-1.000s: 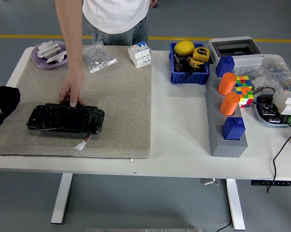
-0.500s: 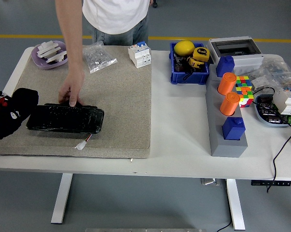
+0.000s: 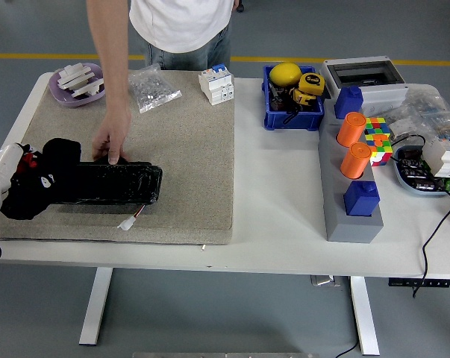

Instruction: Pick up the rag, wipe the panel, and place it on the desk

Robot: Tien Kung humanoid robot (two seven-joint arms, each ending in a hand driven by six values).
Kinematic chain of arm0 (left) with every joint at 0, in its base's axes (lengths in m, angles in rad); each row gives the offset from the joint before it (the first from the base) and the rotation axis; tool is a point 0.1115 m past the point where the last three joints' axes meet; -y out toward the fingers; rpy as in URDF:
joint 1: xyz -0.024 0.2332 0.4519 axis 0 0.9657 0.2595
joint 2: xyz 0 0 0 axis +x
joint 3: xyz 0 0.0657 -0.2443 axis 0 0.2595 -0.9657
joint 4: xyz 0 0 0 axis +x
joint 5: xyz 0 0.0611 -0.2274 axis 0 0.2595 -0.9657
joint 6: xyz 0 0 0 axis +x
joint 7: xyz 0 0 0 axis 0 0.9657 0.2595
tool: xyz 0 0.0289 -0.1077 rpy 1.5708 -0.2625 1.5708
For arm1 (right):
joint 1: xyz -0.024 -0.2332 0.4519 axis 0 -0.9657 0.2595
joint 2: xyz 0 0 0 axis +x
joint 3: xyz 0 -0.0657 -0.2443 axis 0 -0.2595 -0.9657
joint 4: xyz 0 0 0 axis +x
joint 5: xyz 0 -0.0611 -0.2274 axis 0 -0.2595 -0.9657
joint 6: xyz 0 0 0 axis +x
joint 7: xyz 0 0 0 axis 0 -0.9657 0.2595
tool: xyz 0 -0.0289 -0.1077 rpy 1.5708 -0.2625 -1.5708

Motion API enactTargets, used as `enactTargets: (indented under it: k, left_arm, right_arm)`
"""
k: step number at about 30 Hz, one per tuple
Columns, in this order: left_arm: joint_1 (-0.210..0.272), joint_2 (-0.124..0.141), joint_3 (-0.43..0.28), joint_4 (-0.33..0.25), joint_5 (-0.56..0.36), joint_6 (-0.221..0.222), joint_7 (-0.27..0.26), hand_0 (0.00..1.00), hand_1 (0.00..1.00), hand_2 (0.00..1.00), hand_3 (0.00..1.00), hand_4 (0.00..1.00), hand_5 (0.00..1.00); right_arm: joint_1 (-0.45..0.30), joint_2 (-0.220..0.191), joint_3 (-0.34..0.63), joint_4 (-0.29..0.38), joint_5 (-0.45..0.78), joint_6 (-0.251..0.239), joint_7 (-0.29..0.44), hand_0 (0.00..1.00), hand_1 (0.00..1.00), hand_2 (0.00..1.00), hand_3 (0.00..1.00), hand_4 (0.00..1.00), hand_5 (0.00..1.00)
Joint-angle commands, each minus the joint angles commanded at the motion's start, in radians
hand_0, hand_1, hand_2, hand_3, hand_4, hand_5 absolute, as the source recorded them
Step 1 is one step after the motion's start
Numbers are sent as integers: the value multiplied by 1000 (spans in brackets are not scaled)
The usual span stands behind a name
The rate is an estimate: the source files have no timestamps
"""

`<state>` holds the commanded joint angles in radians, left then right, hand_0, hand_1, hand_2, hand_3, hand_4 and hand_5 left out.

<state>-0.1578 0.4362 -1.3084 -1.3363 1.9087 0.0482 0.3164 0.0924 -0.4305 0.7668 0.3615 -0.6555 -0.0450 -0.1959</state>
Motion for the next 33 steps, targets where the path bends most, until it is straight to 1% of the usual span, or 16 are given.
enactTargets:
  k: [10,12,17,25,33]
  left_arm:
    - [0,-13,66,-47,3,8,8,245,178,556,542,367,2]
    - [-1,-15,88,-62,5,8,14,244,177,554,542,364,2]
    - [2,-31,108,-93,12,17,26,244,177,554,542,364,2]
    - [-21,-41,188,-124,9,15,40,244,178,559,545,377,2]
    - [-58,-44,292,-151,3,9,55,244,179,559,545,378,2]
  right_arm:
    - [0,-3,-2,0,0,1,-2,759,613,625,611,998,631]
    - [-1,-3,-3,0,-1,1,-2,760,614,625,611,998,631]
    - [-2,-3,-2,0,-2,2,-2,760,614,625,611,998,631]
    - [-5,-6,-4,-1,2,3,-1,759,613,625,611,998,630]
    - [-9,-7,-14,-8,17,9,-2,758,612,625,611,998,631]
